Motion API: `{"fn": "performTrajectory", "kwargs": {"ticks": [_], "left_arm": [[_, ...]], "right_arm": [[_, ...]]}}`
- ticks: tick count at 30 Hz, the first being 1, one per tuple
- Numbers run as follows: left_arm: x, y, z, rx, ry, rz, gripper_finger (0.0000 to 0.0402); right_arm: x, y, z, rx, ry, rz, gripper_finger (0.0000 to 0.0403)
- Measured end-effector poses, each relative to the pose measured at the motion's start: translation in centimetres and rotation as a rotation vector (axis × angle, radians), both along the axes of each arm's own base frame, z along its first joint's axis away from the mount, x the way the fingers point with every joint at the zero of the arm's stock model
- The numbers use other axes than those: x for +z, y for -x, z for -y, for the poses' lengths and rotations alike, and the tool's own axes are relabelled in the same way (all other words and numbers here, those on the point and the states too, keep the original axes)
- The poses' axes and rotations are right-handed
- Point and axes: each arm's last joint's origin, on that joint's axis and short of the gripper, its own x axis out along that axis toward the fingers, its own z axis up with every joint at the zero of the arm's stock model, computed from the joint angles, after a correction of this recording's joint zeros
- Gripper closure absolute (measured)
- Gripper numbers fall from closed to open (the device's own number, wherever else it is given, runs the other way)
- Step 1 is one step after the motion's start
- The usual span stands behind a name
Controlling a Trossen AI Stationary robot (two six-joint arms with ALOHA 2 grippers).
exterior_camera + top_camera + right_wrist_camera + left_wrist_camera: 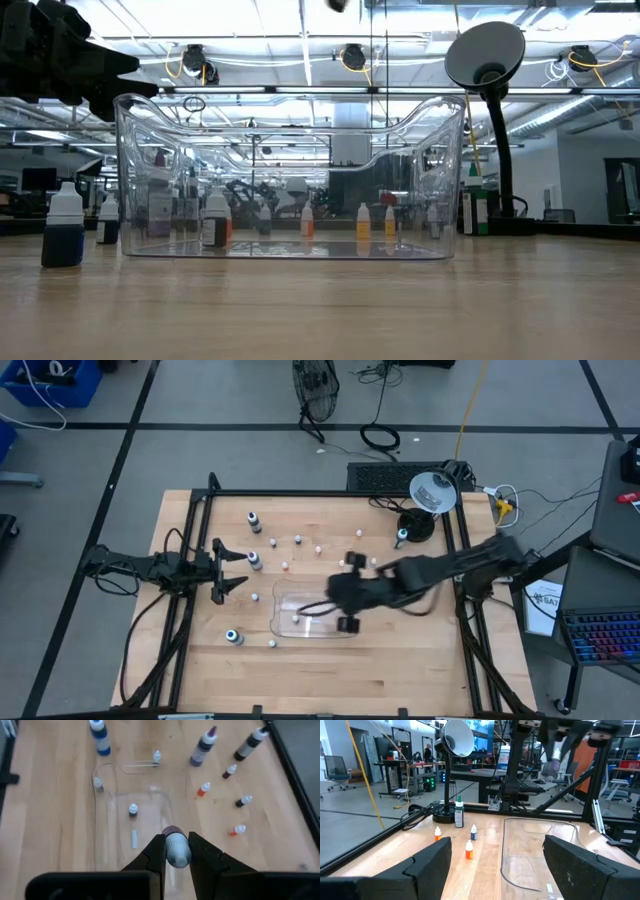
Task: Pick & Place food coloring
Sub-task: Put the right small purple food coloring bottle into the bin
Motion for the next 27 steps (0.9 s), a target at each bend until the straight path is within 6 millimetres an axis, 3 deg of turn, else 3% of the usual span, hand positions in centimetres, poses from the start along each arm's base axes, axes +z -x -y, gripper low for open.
{"fn": "performTrajectory", "kwargs": {"ticks": [4,8,12,16,23,27], "left_arm": [[0.0,0.0,0.0,0.0,0.0,0.0,0.0092],[0.0,0.0,0.0,0.0,0.0,0.0,0.0092],[0.0,0.0,0.0,0.0,0.0,0.0,0.0091],[0.0,0.0,0.0,0.0,0.0,0.0,0.0091],[0.0,0.0,0.0,0.0,0.0,0.0,0.0091],[0.0,0.0,0.0,0.0,0.0,0.0,0.0092]], "right_arm": [[-1.5,-3.7,0.1,0.104,-0.038,-0.109,0.0358],[-5.1,-6.4,0.1,0.168,-0.09,-0.169,0.0358],[-8.7,-7.8,-0.1,0.19,-0.089,-0.241,0.0358],[-12.0,-8.3,-0.3,0.202,-0.099,-0.315,0.0358],[-16.7,-7.1,0.3,0.15,-0.105,-0.413,0.0358],[-18.0,-6.5,0.6,0.128,-0.108,-0.446,0.0358]]}}
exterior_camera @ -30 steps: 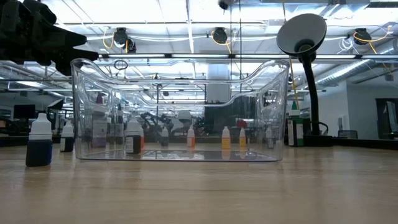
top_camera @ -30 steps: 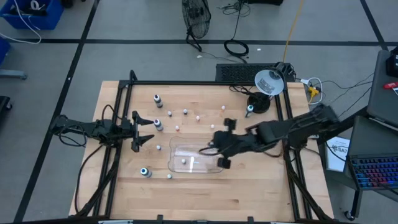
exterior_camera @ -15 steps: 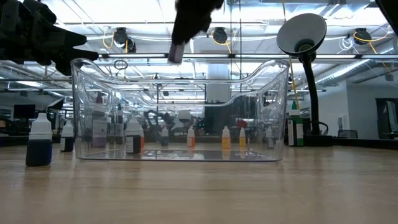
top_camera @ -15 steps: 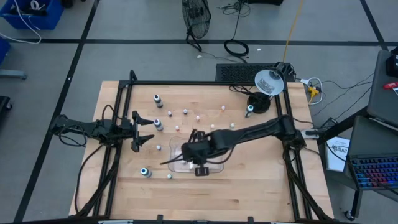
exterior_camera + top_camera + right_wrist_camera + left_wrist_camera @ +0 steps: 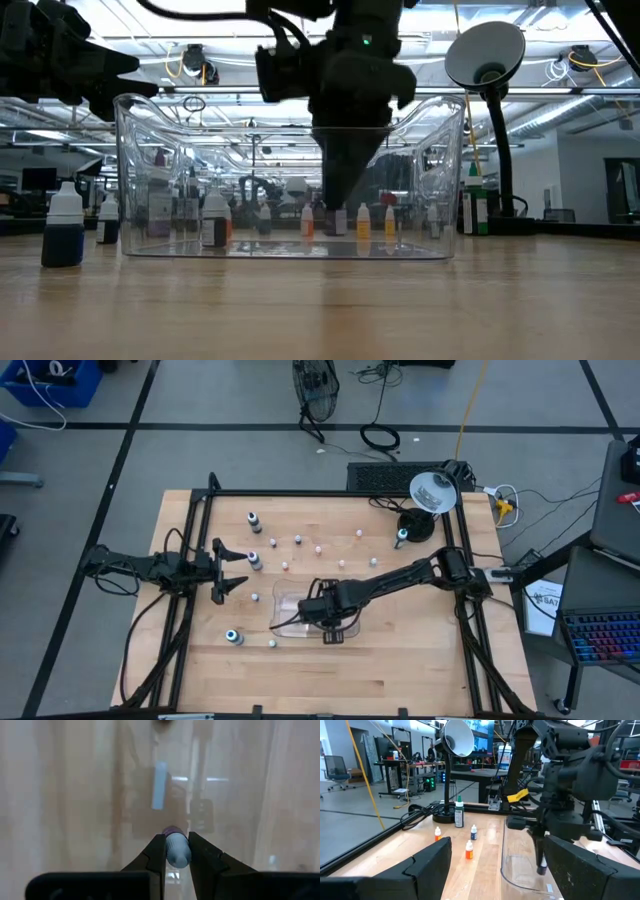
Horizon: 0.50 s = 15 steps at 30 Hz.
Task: Pick & Place food coloring
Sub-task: Put the right small purple food coloring bottle into the bin
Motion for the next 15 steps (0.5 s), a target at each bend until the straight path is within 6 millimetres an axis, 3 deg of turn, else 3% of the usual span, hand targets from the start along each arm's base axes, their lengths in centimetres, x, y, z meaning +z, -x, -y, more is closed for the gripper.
{"fn": "performTrajectory", "kwargs": {"ticks": [15], "left_arm": [[0.0,0.0,0.0,0.0,0.0,0.0,0.0091]], "right_arm": [[-0.48,0.56,-0.58,-0.014,0.002,-0.029,0.0358]]}}
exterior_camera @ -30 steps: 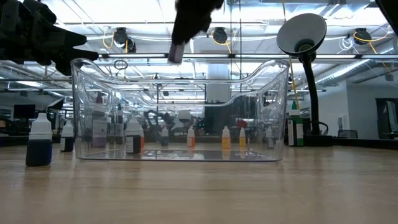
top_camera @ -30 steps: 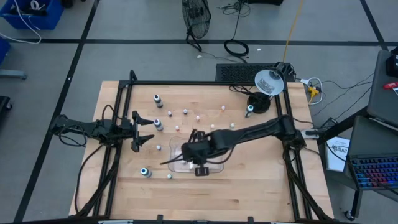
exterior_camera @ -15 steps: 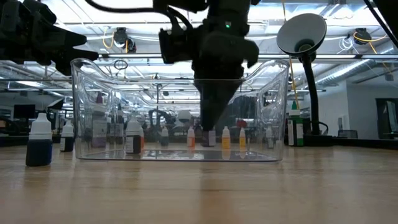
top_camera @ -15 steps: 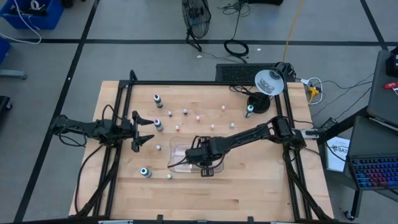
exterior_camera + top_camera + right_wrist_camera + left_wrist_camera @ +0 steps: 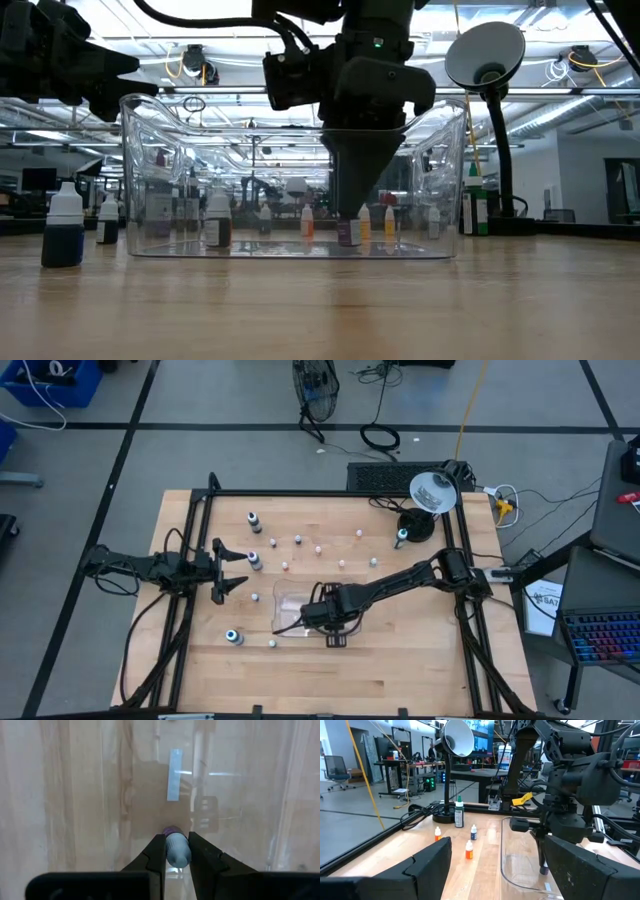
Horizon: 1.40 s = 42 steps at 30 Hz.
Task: Pick & Place food coloring
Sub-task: Put the right small purple food coloring bottle into the bin
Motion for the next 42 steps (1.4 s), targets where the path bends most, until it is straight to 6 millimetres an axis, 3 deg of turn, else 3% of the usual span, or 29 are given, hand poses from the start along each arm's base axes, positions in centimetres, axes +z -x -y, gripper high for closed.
{"fn": "performTrajectory", "kwargs": {"ticks": [23,32,37,42], "left_arm": [[0.0,0.0,0.0,0.0,0.0,0.0,0.0091],[0.0,0.0,0.0,0.0,0.0,0.0,0.0091],[0.0,0.0,0.0,0.0,0.0,0.0,0.0092],[0.0,0.0,0.0,0.0,0.0,0.0,0.0091]], "right_arm": [[0.0,0.2,-0.7,-0.018,0.0,0.002,0.0356],[0.0,0.1,-0.7,-0.075,-0.014,0.013,0.0242],[0.4,0.2,-0.7,-0.091,-0.02,0.023,0.023],[3.0,0.7,-0.4,-0.12,-0.03,0.087,0.0241]]}}
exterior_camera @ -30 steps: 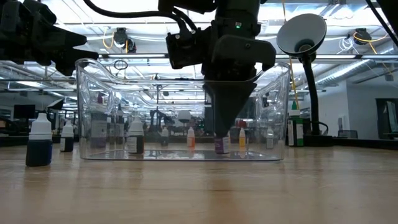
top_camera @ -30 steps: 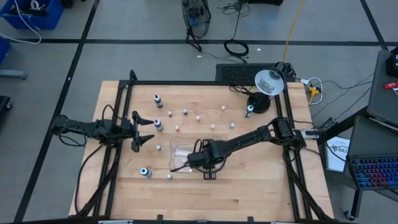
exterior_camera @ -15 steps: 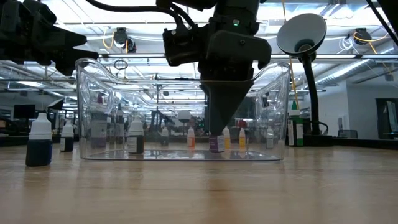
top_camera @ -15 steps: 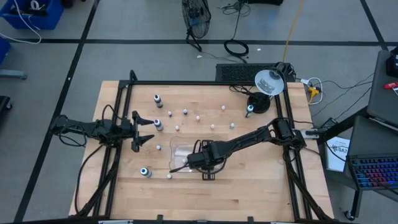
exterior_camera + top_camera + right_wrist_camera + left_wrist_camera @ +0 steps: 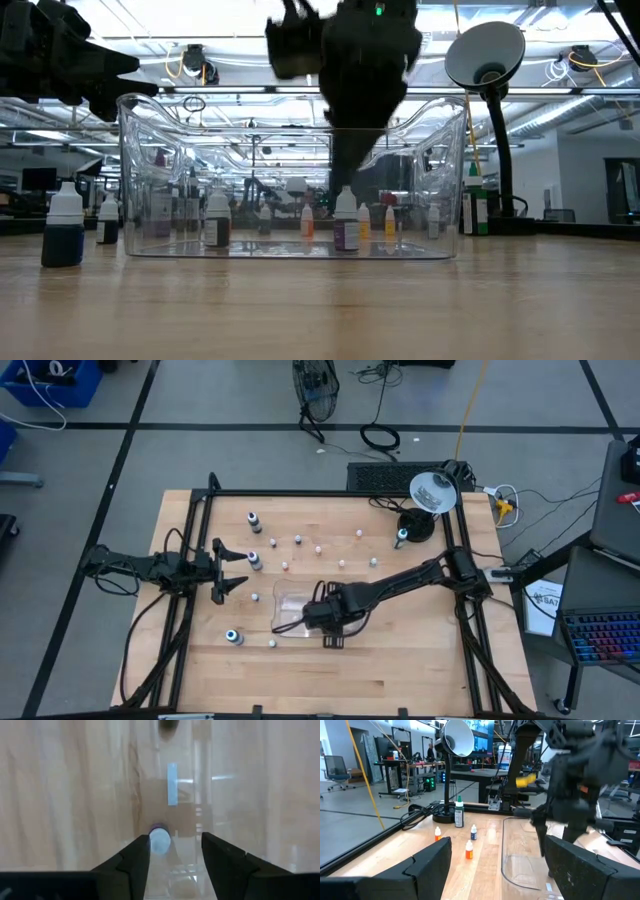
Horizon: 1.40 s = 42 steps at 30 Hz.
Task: Pick & Place food coloring
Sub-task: Put the right small purple food coloring bottle into the bin, then adjust the bin
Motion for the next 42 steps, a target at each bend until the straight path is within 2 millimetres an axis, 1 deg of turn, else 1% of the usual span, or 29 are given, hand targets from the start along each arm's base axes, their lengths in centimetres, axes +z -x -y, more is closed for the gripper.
{"fn": "performTrajectory", "kwargs": {"ticks": [4,7,9,11,13,16,20,22,23,24,29,35,42], "left_arm": [[0.0,0.0,0.0,0.0,0.0,0.0,0.0091],[0.0,0.0,0.0,0.0,0.0,-0.001,0.0091],[0.0,0.0,0.0,0.0,0.0,0.0,0.0091],[0.0,0.0,0.0,0.0,0.0,0.0,0.0092],[0.0,0.0,0.0,0.0,0.0,0.0,0.0091],[0.0,0.0,0.0,0.0,0.0,0.0,0.0091],[0.0,0.0,0.0,0.0,0.0,0.0,0.0091],[0.0,0.0,0.0,0.0,0.0,0.0,0.0091],[0.0,0.0,0.0,0.0,0.0,0.0,0.0091],[0.0,0.0,0.0,0.0,0.0,0.0,0.0092],[0.0,0.0,0.0,0.0,0.0,0.0,0.0091],[0.0,0.0,0.0,0.0,0.0,0.0,0.0091],[0.0,0.0,0.0,0.0,0.0,0.0,0.0091]], "right_arm": [[2.7,0.9,0.4,-0.018,0.034,0.055,0.0248],[4.5,2.1,0.8,-0.048,0.076,0.064,0.0252],[5.2,2.8,1.0,-0.071,0.094,0.045,0.0255],[5.5,3.3,1.1,-0.081,0.097,0.024,0.0261],[5.0,3.7,1.2,-0.084,0.093,0.007,0.0271],[3.5,4.4,1.1,-0.085,0.069,-0.056,0.0298],[1.7,5.1,0.9,-0.071,0.047,-0.122,0.0356],[1.4,5.3,0.7,-0.065,0.051,-0.129,0.0386],[1.4,5.3,0.7,-0.064,0.051,-0.13,0.0394],[1.4,5.3,0.6,-0.065,0.051,-0.129,0.0397],[1.4,5.5,0.6,-0.097,0.048,-0.139,0.0383],[1.4,5.9,0.6,-0.109,0.064,-0.177,0.0401],[1.4,6.0,0.6,-0.121,0.064,-0.185,0.04]]}}
